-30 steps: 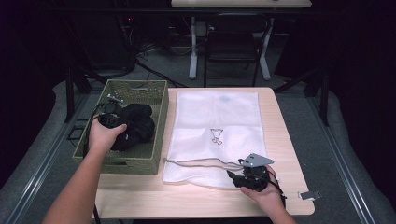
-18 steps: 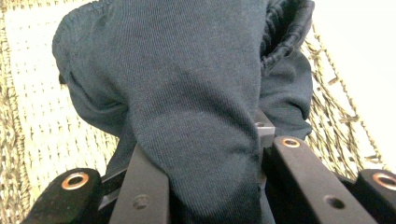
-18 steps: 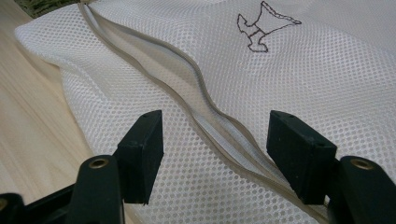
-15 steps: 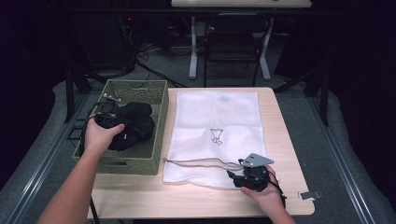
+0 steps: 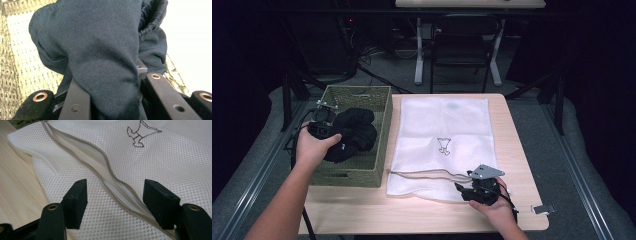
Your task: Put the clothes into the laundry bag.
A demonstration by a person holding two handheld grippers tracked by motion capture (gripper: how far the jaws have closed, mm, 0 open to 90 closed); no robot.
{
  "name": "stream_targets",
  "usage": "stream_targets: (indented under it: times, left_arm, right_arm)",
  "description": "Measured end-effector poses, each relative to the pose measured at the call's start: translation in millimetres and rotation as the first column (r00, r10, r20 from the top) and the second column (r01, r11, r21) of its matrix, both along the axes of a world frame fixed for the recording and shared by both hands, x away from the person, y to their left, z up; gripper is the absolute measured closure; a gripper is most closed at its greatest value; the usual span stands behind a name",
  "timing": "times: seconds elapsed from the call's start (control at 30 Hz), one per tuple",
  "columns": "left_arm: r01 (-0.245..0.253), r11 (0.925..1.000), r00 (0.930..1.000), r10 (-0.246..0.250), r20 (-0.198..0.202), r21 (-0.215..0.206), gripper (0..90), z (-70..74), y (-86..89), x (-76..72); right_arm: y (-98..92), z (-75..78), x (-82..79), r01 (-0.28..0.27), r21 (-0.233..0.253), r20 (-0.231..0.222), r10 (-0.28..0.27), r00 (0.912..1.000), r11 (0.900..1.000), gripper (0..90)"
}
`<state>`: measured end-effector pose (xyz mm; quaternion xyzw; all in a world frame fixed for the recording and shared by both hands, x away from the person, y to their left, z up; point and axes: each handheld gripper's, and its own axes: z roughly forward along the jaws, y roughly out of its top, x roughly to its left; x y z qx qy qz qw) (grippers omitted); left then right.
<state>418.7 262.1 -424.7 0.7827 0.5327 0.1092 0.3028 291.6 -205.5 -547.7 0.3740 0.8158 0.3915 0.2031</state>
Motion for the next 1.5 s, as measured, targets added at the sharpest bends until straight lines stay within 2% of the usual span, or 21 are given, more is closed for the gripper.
stream_targets:
  times: [0.07,0.27,0.97,1.5]
  left_arm:
    - [0.016,0.9999,0.9999,-0.016,0.004,0.006,69.5,1.9,-0.3,-2.6]
    - [0.028,0.9996,0.9995,-0.028,0.014,-0.003,69.5,6.9,-1.8,-8.6]
    - [0.067,0.9977,0.9969,-0.067,0.042,0.01,69.5,19.4,-4.8,-21.8]
    - [0.143,0.9895,0.9866,-0.144,0.076,0.014,69.5,36.9,-24.6,-35.7]
  right_arm:
    - [-0.1,0.0,0.0,0.0,0.001,0.0,0.0,1.0,1.0,36.3]
    - [0.3,-0.1,0.0,0.002,0.0,0.001,-0.002,1.0,1.0,36.3]
    - [0.0,0.2,-0.1,-0.002,-0.002,0.005,0.002,1.0,1.0,36.3]
    - [0.1,0.6,-0.5,-0.001,0.0,0.007,0.001,1.0,1.0,36.3]
